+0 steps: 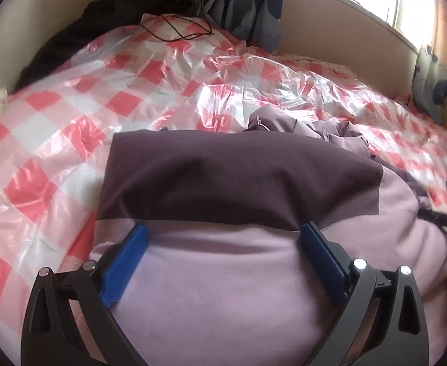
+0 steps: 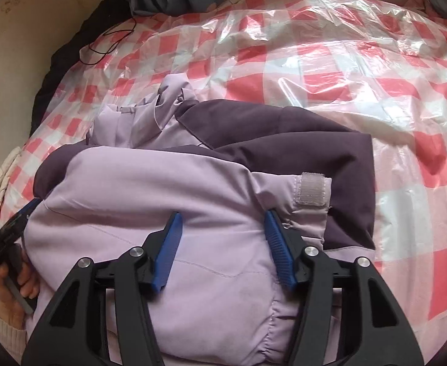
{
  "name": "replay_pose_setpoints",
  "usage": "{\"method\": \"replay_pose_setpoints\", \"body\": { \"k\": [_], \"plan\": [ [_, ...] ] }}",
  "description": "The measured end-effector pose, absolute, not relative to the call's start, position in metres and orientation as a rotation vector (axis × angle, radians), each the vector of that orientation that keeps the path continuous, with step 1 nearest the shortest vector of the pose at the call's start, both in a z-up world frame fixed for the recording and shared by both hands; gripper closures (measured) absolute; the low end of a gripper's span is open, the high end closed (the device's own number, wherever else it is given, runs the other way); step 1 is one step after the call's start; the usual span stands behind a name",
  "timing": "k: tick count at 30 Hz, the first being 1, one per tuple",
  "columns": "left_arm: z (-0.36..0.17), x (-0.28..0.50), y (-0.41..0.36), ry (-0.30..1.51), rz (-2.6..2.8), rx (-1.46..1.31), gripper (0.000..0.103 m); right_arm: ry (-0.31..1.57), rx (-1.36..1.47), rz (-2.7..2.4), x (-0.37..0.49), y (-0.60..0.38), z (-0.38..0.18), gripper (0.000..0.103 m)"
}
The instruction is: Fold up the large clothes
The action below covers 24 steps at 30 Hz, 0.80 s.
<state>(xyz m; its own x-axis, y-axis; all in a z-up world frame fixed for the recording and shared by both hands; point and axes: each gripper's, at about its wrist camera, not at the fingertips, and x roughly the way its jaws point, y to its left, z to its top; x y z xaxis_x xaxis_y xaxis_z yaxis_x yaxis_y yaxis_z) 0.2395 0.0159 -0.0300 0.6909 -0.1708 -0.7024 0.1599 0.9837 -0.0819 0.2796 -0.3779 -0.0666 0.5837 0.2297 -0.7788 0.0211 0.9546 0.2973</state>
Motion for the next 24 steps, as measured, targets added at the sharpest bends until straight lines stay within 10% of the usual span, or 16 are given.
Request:
{"method": "replay_pose_setpoints", "body": {
  "k": [19, 24],
  "plan": [
    [-0.042, 0.198, 0.021, 0.692, -0.191, 0.052, 0.007, 0.789, 0.107, 0.097, 0.257, -0.337, -0.009, 0.023],
    [-0.042, 0.195, 0.019, 0.672, -0.209, 0.057, 0.007, 0.938, 0.192, 0.031, 0.306, -0.364, -0.077, 0.022]
  ]
}}
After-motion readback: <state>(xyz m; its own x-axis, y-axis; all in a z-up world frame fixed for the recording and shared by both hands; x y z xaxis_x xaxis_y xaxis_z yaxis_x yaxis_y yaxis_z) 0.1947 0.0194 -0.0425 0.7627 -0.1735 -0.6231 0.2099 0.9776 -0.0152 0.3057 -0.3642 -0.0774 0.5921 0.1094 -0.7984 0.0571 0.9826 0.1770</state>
